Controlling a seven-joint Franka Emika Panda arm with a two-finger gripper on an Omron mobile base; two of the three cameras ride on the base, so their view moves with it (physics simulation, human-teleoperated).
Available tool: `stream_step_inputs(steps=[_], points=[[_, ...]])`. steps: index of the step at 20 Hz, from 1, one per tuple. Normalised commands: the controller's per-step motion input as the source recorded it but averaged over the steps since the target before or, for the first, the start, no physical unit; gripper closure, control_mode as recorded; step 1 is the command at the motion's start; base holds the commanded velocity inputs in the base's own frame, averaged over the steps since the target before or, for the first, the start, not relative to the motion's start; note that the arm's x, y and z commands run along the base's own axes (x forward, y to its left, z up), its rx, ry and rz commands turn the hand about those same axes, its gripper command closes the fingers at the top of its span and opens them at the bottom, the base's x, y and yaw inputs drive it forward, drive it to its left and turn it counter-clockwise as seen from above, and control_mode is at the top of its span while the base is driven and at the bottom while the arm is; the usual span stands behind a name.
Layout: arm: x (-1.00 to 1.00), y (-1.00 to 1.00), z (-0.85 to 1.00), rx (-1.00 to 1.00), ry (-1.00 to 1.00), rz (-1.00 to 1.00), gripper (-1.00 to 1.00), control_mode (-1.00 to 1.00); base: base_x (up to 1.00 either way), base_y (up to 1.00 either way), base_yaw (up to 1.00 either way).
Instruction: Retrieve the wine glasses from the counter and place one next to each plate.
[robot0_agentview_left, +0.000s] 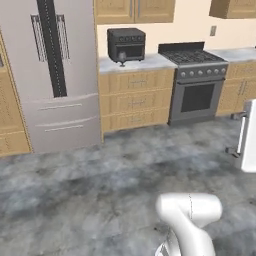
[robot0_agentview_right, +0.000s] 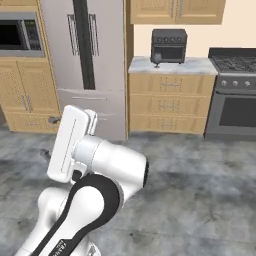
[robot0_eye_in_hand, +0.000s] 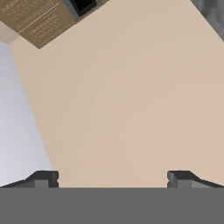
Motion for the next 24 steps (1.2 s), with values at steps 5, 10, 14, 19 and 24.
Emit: stream_step_inputs(steps=[5, 10, 14, 19, 24], points=[[0.00, 0.00, 0.00, 0.00, 0.00, 0.00, -1.00, 1.00, 1.00, 0.27, -0.06], [0.00, 0.00, 0.00, 0.00, 0.00, 0.00, -1.00, 1.00, 1.00, -0.04, 0.00], [0.00, 0.00, 0.00, 0.00, 0.00, 0.00, -1.00, 1.00, 1.00, -0.34, 0.00], [0.00, 0.00, 0.00, 0.00, 0.00, 0.00, -1.00, 1.00, 1.00, -0.28, 0.00], [0.00, 0.00, 0.00, 0.00, 0.00, 0.00, -1.00, 1.00, 1.00, -0.51, 0.00]])
